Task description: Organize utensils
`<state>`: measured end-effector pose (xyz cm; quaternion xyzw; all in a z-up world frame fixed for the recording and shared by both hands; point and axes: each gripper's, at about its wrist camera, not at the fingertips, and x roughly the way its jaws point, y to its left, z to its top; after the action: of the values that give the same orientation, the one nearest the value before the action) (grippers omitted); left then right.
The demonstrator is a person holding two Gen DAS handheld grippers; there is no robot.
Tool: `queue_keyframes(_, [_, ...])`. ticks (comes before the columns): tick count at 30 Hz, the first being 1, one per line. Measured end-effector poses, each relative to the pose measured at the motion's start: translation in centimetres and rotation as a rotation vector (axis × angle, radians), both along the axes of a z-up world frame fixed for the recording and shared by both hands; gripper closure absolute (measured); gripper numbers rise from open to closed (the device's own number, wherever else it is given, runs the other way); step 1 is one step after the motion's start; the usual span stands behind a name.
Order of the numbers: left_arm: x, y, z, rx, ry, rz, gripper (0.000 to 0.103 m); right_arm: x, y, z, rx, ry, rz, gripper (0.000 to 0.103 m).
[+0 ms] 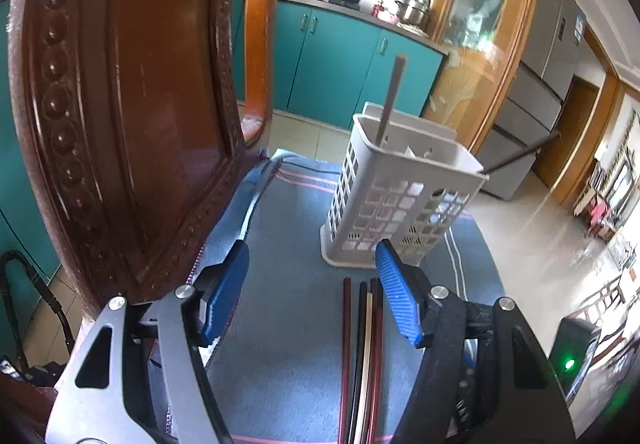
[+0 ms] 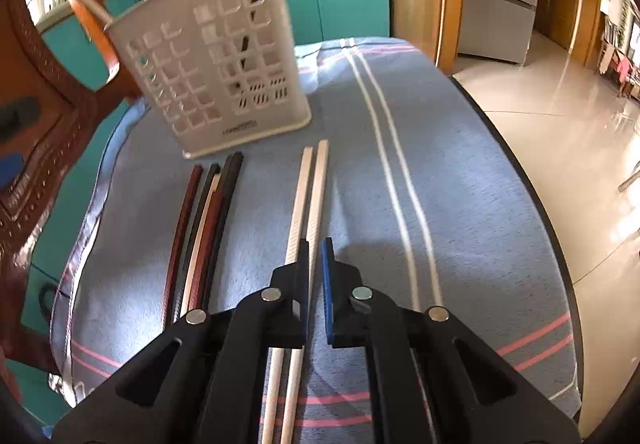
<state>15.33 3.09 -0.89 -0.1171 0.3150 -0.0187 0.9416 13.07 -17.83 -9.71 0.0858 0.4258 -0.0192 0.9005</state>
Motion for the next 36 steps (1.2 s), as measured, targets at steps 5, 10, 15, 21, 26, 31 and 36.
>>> queue_keyframes(5, [0.4,-0.8,-0.8,0.022,0.044,-0.04,0.037,0.0,-0.4,0.0,0.024,0.014,0.006,0.096])
queue_keyframes(10, [0.9,-1.0,-1.9,0.041,0.098,-0.048,0.037,0.1,-0.8,-0.3,0.02,0.027,-0.007,0.096])
queue_keyframes(15, [1.5,-1.6,-3.1,0.07,0.155,-0.072,0.035,-0.1,-2.1,-0.8,0.064,0.052,-0.043,0.094])
queue_keyframes(21, [2.7,-2.0,-5.4,0.027,0.271,-0.135,0.035,-0.3,-2.6,-0.7,0.063,0.037,-0.053,0.079])
queue_keyframes(26, [3.3,-2.0,-7.5,0.008,0.35,-0.144,0.035,-0.7,-3.0,0.0,0.052,0.011,-0.054,0.071])
queue_keyframes(31, [3.7,-3.1,-9.3,0.007,0.402,-0.175,0.035,-0.6,-3.2,0.1,0.066,0.02,-0.038,0.069])
queue_keyframes(36, [4.1,-3.9,-10.3,0.038,0.411,-0.172,0.036,-0.7,-3.4,0.2,0.071,0.021,-0.027,0.069])
